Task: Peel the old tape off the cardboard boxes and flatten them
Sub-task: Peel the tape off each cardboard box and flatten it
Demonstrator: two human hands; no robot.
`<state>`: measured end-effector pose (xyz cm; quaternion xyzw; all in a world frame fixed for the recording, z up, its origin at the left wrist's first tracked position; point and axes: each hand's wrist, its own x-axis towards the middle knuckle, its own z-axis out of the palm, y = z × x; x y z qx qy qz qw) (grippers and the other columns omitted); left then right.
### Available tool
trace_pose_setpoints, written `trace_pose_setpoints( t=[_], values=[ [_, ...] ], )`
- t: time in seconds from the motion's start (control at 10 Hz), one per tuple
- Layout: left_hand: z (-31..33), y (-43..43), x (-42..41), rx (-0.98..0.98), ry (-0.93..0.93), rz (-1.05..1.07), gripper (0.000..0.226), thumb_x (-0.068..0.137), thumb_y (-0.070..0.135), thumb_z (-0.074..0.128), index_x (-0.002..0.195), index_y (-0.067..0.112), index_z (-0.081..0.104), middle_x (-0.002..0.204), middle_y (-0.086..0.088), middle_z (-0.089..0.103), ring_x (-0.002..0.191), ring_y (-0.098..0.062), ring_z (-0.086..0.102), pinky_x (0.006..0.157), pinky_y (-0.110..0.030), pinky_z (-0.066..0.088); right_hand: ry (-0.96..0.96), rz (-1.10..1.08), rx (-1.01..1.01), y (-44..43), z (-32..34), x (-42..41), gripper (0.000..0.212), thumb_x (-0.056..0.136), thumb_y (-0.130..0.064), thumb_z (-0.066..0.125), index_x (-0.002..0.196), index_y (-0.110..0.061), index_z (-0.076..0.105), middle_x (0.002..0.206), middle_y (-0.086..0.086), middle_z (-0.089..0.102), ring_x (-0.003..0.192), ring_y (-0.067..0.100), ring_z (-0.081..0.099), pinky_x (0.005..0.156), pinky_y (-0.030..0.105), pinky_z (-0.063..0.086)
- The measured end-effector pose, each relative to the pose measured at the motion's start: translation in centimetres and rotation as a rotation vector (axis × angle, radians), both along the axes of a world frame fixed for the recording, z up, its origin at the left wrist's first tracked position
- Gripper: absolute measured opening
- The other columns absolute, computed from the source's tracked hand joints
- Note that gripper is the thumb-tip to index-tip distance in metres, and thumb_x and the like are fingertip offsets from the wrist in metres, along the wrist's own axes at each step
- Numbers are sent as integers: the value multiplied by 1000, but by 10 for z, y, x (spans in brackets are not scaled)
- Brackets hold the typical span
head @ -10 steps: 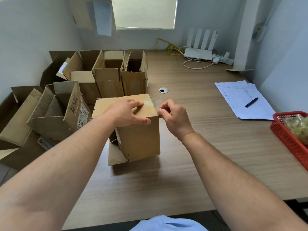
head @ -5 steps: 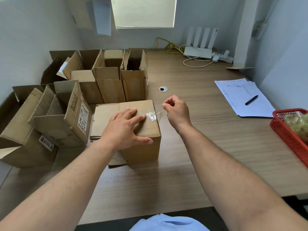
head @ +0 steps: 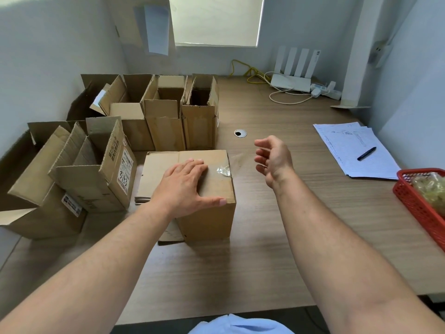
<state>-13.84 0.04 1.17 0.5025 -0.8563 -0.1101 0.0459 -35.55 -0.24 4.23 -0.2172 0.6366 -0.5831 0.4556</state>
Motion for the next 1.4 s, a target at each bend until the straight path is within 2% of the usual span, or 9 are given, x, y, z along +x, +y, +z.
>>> trace_pose_setpoints(
  t=[0.1,0.3,0.6,0.7,0.9,1.0,1.1,1.2,1.4],
  values=[
    [0,0,-1,2,5,3,122,52,98,26,150,25,22,160,7,15,146,-12,8,118,-36,4,288,25,-148,-4,9,-2,8,80,-15,63,72,-16,62,67,-4,55,56,9,48,51,22,37],
    [-1,0,-2,-18,-4,5,121,53,98,26,150,25,24,159,6,16,146,-13,9,117,-37,5,1205,511,-229,7,-5,25,19,77,-36,73,92,-25,67,92,-5,56,82,11,57,72,27,45],
    [0,1,-2,-29,0,12,125,50,98,22,149,24,26,159,7,18,146,-11,9,117,-36,5,1597,613,-190,9,-24,37,20,94,-27,49,101,-11,59,108,6,56,101,27,54,74,35,40],
    [-1,1,-2,-27,3,15,124,51,98,22,150,24,25,159,6,18,146,-12,10,117,-36,5,1439,581,-100,9,-28,37,20,97,-23,45,102,-6,54,108,14,56,97,32,53,79,37,38],
    [-2,0,-2,-17,-7,12,123,52,98,23,150,24,23,160,6,16,146,-14,9,118,-37,4,556,299,2,17,-29,35,14,92,-7,44,81,-6,52,81,14,62,71,27,59,69,41,54],
    [-2,-1,-2,-20,-10,10,123,52,97,23,150,24,23,159,6,16,146,-14,9,118,-37,4,224,285,-45,18,-22,31,15,93,-7,42,80,-5,50,70,14,52,53,20,48,54,33,46],
    [-2,-1,-3,-22,-12,13,123,51,97,22,150,25,24,159,6,17,146,-14,9,118,-38,5,352,330,-17,16,-22,31,22,91,-26,56,81,-7,52,71,11,53,51,17,52,56,35,48],
    [-3,-1,-3,-32,-20,22,122,51,97,22,150,26,23,159,6,16,146,-16,10,118,-39,5,547,306,40,15,-25,37,16,85,-19,64,78,-8,55,69,7,61,59,21,60,62,37,55],
    [-4,3,1,-53,-18,17,128,47,100,21,151,25,21,160,5,14,146,-17,8,118,-38,3,59,207,58,19,-30,37,13,89,-3,55,77,-8,55,67,7,57,53,15,52,54,29,53]
  ],
)
